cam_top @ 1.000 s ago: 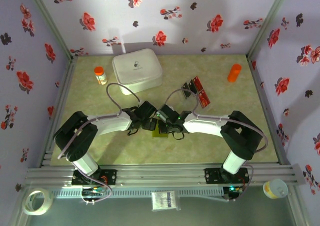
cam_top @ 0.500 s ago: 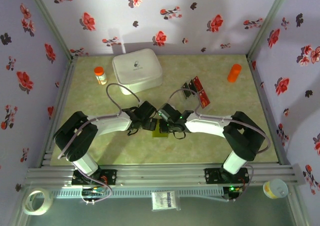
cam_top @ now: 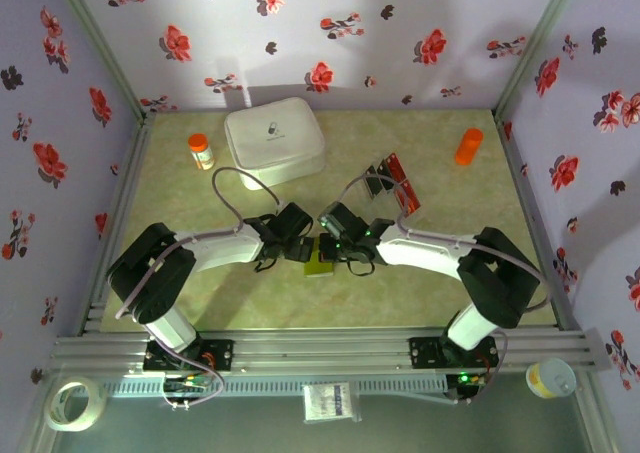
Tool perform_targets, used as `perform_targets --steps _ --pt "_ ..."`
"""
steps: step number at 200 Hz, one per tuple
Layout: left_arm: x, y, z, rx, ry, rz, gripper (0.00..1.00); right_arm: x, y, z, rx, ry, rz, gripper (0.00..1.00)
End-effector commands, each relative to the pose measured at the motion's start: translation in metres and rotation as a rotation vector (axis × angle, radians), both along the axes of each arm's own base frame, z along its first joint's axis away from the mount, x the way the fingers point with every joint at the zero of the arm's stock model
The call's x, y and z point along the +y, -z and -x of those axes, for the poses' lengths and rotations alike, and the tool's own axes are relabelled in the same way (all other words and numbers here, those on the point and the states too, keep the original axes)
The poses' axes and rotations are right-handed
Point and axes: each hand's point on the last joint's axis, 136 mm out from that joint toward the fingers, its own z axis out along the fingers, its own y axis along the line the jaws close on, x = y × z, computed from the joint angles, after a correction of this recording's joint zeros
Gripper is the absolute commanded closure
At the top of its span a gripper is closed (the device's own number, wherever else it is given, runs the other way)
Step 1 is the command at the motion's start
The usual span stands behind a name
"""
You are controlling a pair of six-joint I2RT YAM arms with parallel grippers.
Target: Put the credit cards into the card holder
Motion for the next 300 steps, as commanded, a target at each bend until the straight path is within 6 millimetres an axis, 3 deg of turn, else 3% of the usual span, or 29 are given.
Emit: perform_targets --steps 1,150,234,268,300 --pt "0.008 0.019 0.009 0.044 0.013 -0.046 0.01 0.012 0.006 0.002 0.03 -0.01 -0.048 1.0" --pt "0.005 0.019 0.009 0.047 0.014 -0.038 0.02 -0.008 0.055 0.026 0.106 0.014 0.028 1.0" --pt "-0.01 -0.015 0.001 0.025 0.032 0.023 0.01 -0.034 0.109 0.053 0.25 0.053 0.124 1.0" --pt "-0.016 -0.019 -0.001 0.022 0.037 0.044 0.01 -0.036 0.11 0.055 0.256 0.065 0.112 1.0" --pt "-0.018 -0.013 -0.001 0.028 0.045 0.043 0.01 -0.026 0.096 0.049 0.231 0.055 0.068 1.0"
